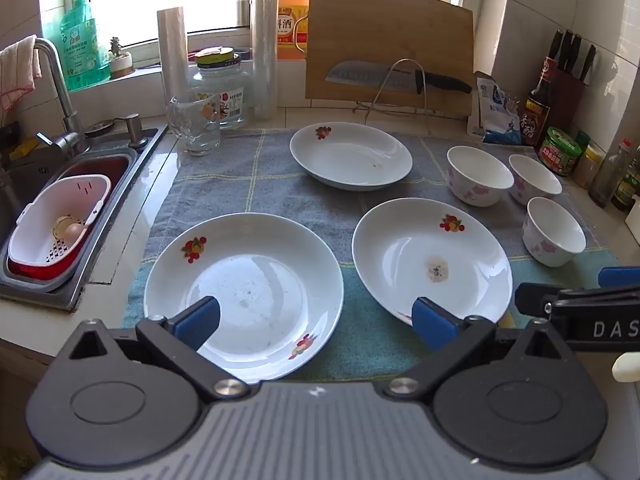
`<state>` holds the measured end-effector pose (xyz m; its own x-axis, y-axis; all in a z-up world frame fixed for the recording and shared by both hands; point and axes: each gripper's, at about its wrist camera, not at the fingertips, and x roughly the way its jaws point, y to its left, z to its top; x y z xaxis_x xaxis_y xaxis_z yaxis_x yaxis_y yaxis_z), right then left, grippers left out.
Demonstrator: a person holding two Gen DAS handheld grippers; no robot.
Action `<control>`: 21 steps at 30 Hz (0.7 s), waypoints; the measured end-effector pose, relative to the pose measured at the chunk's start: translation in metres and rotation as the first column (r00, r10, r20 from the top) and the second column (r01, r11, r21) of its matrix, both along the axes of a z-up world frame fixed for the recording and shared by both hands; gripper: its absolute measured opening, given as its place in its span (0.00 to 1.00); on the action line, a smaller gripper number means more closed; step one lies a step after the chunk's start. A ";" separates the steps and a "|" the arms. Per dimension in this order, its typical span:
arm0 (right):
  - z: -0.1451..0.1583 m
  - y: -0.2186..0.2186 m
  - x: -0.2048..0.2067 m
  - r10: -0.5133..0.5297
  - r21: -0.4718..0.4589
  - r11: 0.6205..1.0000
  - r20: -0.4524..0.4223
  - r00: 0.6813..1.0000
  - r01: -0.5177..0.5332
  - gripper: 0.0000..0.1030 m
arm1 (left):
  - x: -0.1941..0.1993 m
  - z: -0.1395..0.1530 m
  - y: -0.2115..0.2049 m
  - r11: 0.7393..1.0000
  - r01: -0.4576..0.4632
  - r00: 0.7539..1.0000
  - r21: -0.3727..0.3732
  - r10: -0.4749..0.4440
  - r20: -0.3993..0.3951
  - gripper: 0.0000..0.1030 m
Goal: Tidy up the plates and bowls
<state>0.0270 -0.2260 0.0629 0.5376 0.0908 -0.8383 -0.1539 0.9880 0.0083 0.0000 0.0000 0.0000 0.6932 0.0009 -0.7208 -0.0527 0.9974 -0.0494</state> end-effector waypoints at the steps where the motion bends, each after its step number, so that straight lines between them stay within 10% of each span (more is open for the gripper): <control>1: 0.000 0.000 0.000 0.000 0.006 1.000 -0.001 1.000 0.000 1.00 | 0.000 0.000 0.000 1.000 0.001 1.000 -0.001 -0.001 0.000 0.98; 21: 0.004 -0.002 -0.003 -0.001 0.007 1.000 0.005 1.000 0.001 1.00 | 0.002 0.009 -0.003 1.000 0.011 1.000 0.005 -0.011 0.012 0.98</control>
<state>0.0235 -0.2280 0.0669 0.5421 0.0956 -0.8348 -0.1529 0.9881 0.0139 0.0016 -0.0027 0.0087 0.7015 -0.0038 -0.7126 -0.0407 0.9981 -0.0454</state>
